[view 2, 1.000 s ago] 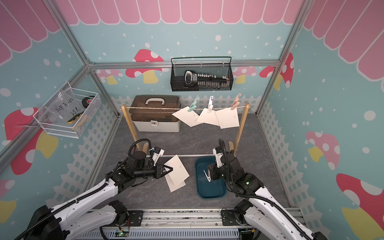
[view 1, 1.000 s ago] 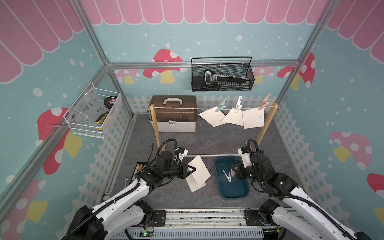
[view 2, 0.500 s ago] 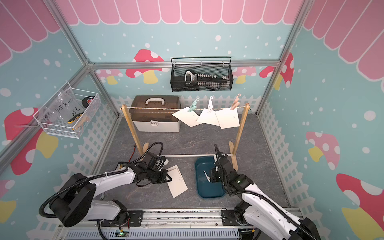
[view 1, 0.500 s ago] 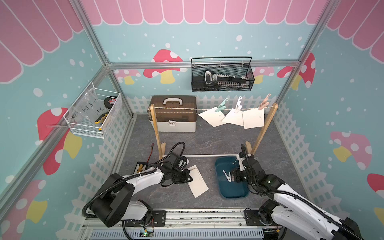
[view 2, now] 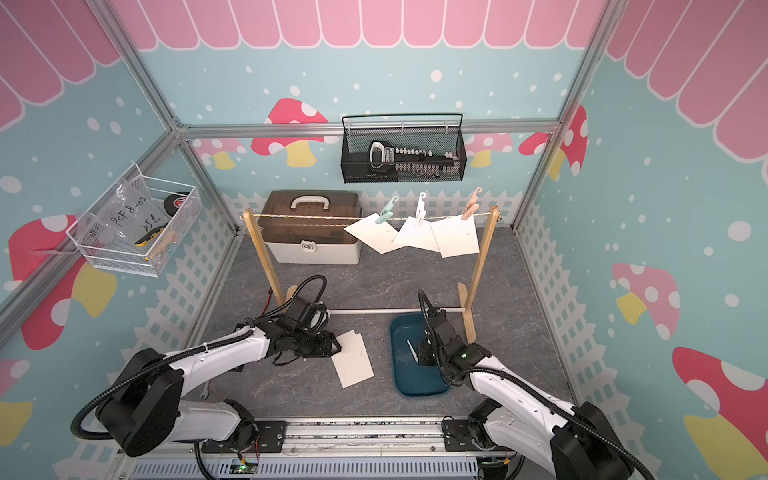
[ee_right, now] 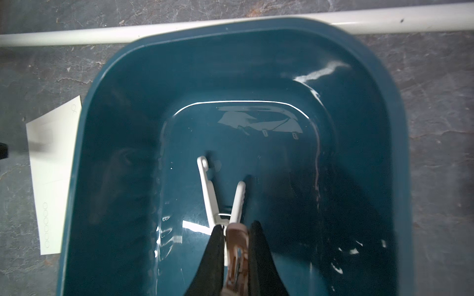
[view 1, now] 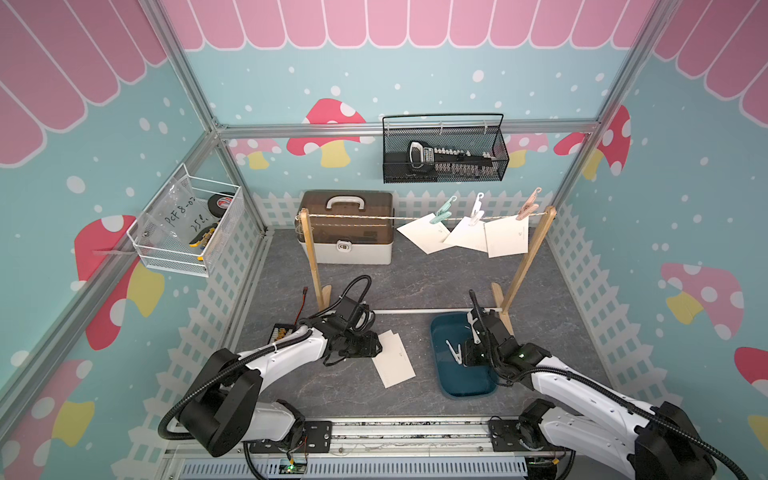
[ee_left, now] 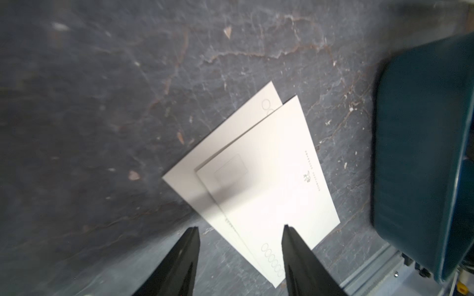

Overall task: Remove the postcards from the strings
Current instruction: Place the postcard on the postcard.

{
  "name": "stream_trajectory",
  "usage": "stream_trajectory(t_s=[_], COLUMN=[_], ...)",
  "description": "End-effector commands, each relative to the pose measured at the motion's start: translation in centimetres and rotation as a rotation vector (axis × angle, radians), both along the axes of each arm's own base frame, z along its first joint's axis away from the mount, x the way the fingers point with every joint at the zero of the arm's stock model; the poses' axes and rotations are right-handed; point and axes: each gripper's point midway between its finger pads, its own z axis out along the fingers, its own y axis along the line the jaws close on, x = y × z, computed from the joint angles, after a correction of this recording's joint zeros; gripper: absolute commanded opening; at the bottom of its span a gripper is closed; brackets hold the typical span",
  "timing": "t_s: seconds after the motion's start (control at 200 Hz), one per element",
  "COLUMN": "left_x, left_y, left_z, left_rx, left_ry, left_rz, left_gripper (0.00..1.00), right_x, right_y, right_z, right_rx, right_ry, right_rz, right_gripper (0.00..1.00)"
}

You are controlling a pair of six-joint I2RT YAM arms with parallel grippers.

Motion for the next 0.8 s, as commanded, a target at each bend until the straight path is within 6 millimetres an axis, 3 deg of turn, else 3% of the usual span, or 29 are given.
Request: stream_trajectory(t_s=[0.0,0.15,0.275,0.38,0.505,0.685,0.796], left_x=[1.4,2.4,3.1,3.7,4.0,3.9,4.3], left_y=[1.7,0.3,-1.0,-1.8,-3.2,-5.1,-6.1], left_z=[2.7,8.0,13.1,16.9,21.2,27.1,29.8], left_rx=[0.082,-0.026,-0.126,-0.203,-0.343,-0.536,-0.617], left_ry=[-0.118,-0.303,-0.467,-0.596,-0.755,-1.0,-1.14], left_rz=[0.034,0.013,-0.013,-0.029,-0.064,-0.12,-0.151], left_gripper=[0.61,0.6,0.58,0.57,0.56,0.6,0.63], right_x=[0.5,0.7,0.9,1.1,1.2,0.3,-0.4], right_y=[0.1,0.3,0.5,0.9,2.3,4.2,5.1], right_z=[0.2,0.9,2.1,4.6,10.8,22.7,28.9], right_rx=[0.003,0.003,0.003,0.011,0.075,0.181,0.191], right_ry=[-0.013,-0.026,-0.041,-0.073,-0.192,-0.449,-0.572], right_rz=[-0.019,-0.004,0.016,0.054,0.157,0.351,0.467], right_gripper=[0.21,0.38,0.4,0.42,0.44,0.45,0.46])
